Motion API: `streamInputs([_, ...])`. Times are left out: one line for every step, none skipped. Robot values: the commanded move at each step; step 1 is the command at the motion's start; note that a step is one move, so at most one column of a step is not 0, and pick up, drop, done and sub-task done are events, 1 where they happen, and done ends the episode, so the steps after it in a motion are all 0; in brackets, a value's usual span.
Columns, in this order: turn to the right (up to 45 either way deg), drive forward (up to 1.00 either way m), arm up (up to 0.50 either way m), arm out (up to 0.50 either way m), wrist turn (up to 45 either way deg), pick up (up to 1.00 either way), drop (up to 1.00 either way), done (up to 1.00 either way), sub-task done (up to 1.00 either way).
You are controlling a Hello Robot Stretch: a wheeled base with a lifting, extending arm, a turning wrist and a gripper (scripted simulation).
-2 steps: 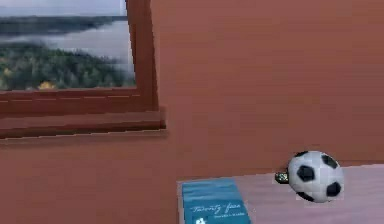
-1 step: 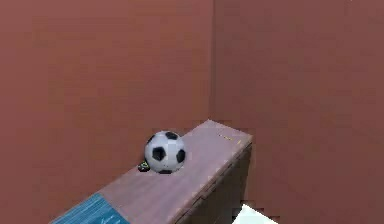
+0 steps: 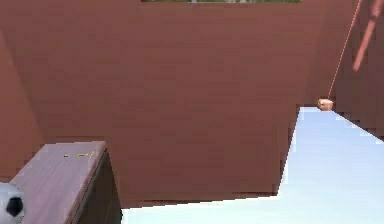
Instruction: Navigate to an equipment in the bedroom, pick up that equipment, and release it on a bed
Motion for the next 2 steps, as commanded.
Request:
streamInputs([24.0,0.0,0.0,0.0,0.0,0.0,0.0,0.0,0.0])
streamInputs([3.0,0.0,0.0,0.0,0.0,0.0,0.0,0.0,0.0])
